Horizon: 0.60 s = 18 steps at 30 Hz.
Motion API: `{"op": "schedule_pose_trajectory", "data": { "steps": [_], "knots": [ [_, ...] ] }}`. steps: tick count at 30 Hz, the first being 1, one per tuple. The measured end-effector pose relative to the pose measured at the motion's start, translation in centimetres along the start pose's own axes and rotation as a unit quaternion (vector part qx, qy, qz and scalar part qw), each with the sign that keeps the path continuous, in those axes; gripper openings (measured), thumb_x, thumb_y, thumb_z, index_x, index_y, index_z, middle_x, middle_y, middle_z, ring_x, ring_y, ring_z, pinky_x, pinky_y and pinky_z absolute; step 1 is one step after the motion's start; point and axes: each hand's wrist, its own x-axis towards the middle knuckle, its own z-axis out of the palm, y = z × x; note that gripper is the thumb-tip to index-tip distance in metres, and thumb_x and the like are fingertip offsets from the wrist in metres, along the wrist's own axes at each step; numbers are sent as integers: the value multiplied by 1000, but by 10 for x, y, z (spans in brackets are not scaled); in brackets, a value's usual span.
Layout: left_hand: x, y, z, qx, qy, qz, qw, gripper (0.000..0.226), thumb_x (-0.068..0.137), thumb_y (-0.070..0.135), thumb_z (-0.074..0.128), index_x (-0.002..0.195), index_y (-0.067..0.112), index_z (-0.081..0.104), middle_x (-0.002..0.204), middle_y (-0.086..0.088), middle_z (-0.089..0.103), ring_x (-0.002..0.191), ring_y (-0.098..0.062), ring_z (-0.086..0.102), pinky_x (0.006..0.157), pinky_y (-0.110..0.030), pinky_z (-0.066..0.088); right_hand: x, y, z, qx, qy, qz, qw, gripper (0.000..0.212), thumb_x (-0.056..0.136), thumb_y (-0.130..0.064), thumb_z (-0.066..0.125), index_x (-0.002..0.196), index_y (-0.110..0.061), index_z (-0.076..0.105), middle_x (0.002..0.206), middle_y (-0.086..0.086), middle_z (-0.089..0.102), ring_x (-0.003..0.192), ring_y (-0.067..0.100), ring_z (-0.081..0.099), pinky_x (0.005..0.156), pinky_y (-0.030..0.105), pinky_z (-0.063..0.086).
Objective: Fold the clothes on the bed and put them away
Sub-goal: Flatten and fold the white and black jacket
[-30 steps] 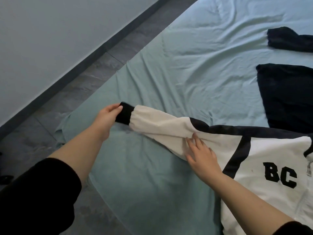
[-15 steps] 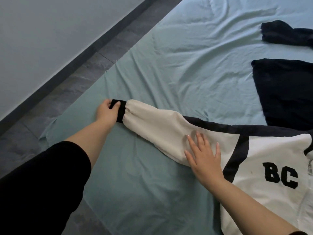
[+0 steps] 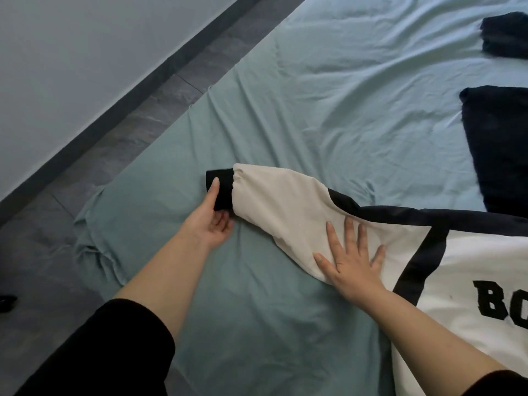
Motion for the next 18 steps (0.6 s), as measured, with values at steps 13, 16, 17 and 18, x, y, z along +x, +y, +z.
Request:
{"op": "schedule_pose_trajectory", "data": {
  "steps": [13, 16, 17, 18],
  "knots": [
    [-1, 39, 37, -87, -8, 50, 995, 37, 102, 29, 45, 134, 11, 52, 130, -8, 61, 119, -24, 59, 74, -38, 52, -21, 5, -19, -58, 31, -13, 998, 63, 84, -73, 0, 140, -54, -21, 154, -15, -31, 143, 10, -28, 112, 56, -15],
    [0, 85, 14, -105, 30, 120, 987, 38, 103, 26, 44, 138, 11, 48, 133, -8, 60, 117, -22, 60, 73, -35, 54, -20, -12, -26, -48, 37, -36, 998, 61, 81, -76, -3, 135, -59, -27, 150, -20, -36, 139, 6, -32, 111, 56, -19],
    [1, 97, 6, -106, 33, 128, 985, 38, 103, 25, 43, 138, 11, 48, 134, -8, 59, 119, -22, 59, 78, -36, 54, -15, -20, -26, -45, 31, -46, 997, 61, 81, -76, -2, 135, -59, -26, 149, -21, -35, 139, 6, -32, 111, 57, -19],
    [3, 106, -1, -95, 35, 131, 986, 38, 104, 25, 42, 139, 11, 47, 135, -8, 58, 120, -22, 58, 84, -37, 53, -9, -29, -26, -40, 13, -50, 998, 62, 82, -77, -1, 137, -59, -24, 150, -20, -34, 140, 8, -31, 110, 58, -19]
  ]
}}
